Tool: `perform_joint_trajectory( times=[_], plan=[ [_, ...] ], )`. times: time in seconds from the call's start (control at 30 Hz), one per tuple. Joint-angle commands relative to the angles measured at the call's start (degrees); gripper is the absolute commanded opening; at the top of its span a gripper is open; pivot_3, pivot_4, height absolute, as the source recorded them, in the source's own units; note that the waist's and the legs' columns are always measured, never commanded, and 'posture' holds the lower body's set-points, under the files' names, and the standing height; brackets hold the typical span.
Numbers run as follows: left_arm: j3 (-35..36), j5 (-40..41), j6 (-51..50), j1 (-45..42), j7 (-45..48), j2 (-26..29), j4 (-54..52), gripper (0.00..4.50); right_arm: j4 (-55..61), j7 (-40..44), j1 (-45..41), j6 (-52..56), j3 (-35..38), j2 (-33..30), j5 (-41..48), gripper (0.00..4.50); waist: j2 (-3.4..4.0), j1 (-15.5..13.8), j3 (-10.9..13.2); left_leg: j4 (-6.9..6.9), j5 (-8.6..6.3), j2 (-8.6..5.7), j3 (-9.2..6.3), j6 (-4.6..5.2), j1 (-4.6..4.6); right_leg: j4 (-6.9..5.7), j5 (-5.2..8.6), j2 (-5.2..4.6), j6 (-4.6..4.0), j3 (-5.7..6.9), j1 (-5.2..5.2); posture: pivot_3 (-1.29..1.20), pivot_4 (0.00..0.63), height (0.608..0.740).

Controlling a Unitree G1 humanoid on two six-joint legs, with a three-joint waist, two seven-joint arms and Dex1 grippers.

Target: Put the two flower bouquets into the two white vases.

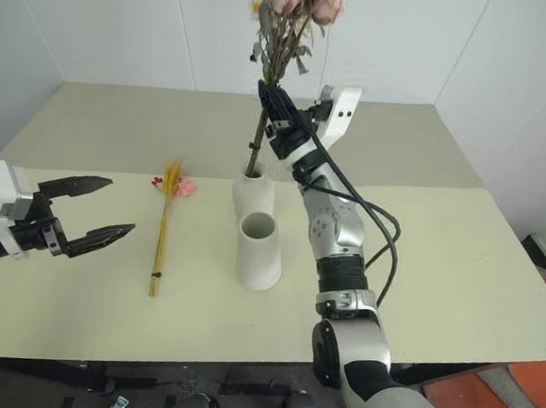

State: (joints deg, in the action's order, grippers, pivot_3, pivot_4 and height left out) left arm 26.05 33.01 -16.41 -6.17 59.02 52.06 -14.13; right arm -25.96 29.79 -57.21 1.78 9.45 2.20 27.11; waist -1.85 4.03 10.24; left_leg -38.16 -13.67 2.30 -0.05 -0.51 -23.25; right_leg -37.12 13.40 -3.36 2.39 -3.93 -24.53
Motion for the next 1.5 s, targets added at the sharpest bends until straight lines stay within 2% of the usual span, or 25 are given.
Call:
perform_joint_trajectory(
  times=[0.03, 0.4, 0.93, 1.33, 1.37, 1.5],
  plan=[
    [2.79, 1.02, 0.82, 0.17, -0.44, 0.16, -2.35, 4.50, 0.02, 1.16, -0.12, -3.10, -0.62, 0.37, -0.84, 0.21, 0.00, 0.03, 0.00, 0.00, 0.00, 0.00, 0.00, 0.00, 0.00, 0.00, 0.00, 0.00, 0.00, 0.00, 0.00, 0.00, 0.150, 0.740],
    [4.05, 1.49, 1.20, 1.00, -0.72, -0.45, -3.17, 4.50, -4.72, 2.50, -0.56, -7.26, -0.46, 0.75, -2.76, 0.21, 0.00, 0.00, 0.00, 0.00, 0.00, 0.00, 0.00, 0.00, 0.02, -0.01, 0.00, 0.00, 0.00, 0.00, 0.00, 0.00, 0.150, 0.740],
    [3.20, 1.15, 2.37, 0.43, -0.50, -0.60, -2.14, 4.50, -3.85, 4.96, 2.11, -10.48, -2.08, 0.92, -4.47, 0.21, 0.00, 0.01, 0.00, 0.01, 0.00, 0.01, 0.00, -0.01, 0.03, -0.01, 0.00, 0.00, -0.01, 0.00, 0.00, 0.00, 0.150, 0.740],
    [2.74, 0.81, 2.81, -0.06, -0.41, -0.67, -1.53, 4.50, -1.98, 8.15, 3.53, -10.12, -2.74, -0.17, -3.99, 4.33, 0.00, -0.02, 0.00, 0.01, 0.00, 0.01, 0.00, -0.01, 0.03, 0.00, 0.00, 0.01, -0.01, 0.00, 0.00, 0.00, 0.150, 0.740],
    [2.74, 0.79, 2.91, -0.11, -0.37, -0.71, -1.46, 4.50, -1.28, 8.96, 3.99, -9.77, -3.00, -0.37, -3.73, 4.49, 0.00, -0.03, 0.00, 0.01, 0.00, 0.01, 0.00, -0.01, 0.02, 0.00, 0.00, 0.01, 0.00, 0.00, 0.00, 0.00, 0.150, 0.740],
    [2.66, 0.81, 3.10, -0.32, -0.24, -0.80, -1.27, 4.50, 2.43, 11.35, 6.28, -7.91, -3.72, -0.90, -2.07, 4.49, 0.00, -0.04, 0.00, 0.01, 0.00, 0.01, 0.00, -0.01, 0.02, 0.00, 0.00, 0.00, -0.01, 0.00, 0.00, 0.00, 0.150, 0.740]
  ],
)
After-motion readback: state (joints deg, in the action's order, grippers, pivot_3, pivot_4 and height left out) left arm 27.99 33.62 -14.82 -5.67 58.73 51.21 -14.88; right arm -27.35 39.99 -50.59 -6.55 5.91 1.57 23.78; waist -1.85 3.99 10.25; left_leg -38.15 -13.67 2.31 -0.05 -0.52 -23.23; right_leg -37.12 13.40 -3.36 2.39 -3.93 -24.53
